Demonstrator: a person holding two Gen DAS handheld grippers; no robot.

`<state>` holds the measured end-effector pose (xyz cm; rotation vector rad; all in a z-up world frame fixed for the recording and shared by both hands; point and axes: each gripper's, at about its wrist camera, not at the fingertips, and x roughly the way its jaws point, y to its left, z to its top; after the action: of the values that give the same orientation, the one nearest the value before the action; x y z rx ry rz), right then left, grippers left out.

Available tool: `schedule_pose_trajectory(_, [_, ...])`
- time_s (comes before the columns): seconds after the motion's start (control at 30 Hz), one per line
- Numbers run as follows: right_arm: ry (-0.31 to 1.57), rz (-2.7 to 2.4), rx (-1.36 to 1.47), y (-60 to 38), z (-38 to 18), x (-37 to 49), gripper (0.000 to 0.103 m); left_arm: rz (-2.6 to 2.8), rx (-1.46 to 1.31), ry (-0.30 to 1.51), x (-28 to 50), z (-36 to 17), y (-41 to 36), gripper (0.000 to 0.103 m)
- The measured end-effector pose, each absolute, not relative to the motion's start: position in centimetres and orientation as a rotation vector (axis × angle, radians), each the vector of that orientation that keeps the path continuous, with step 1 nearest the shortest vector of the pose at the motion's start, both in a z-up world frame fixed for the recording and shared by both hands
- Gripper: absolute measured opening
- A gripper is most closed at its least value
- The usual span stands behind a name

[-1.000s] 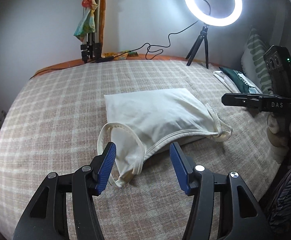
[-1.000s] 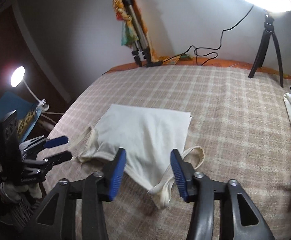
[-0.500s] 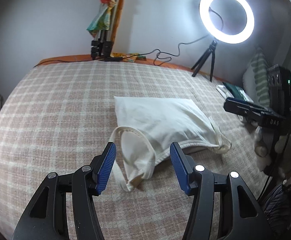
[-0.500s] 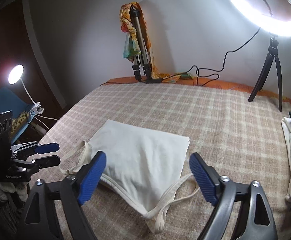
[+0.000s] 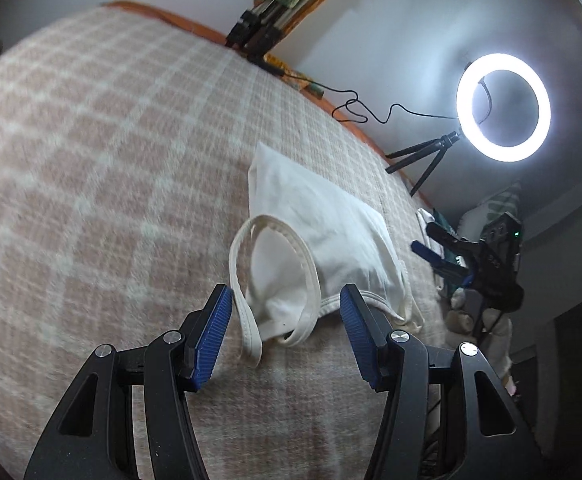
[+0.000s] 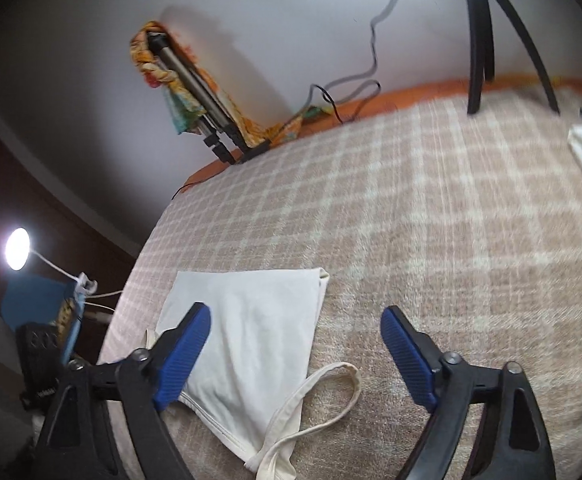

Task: Fold small clothes
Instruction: 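Grasp the folded tank top's edge with both tools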

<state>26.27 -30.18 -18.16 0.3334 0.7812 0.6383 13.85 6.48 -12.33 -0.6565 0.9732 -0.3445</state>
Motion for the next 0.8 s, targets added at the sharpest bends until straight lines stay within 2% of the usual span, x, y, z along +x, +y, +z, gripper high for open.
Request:
schedule_pose_trajectory(0.33, [0.918,0.720,0.399,-28.9,-20.6,28.5,0.064,-0.393,-0.773,1.040,14.9,-14.4,5.5,0.055])
schedule_pose_trajectory(0.5, [0.939,0.739,0.408,-28.5,-21.3,28.9,0.061,-0.404,-0.782,1.043,15.3,-14.7,5.1,0.055])
schedule_pose_trajectory(0.7, [0.951,0.791,0.470,-28.8,-21.9,29.3,0.054,-0.434,-0.812,1.036,15.7,-15.1,5.3,0.052])
schedule_pose_trajectory(0.8, [0.973,0.833,0.524,-28.7,-22.5,29.7,0.048,-0.432,-0.813,1.036,15.7,-15.2,5.3,0.046])
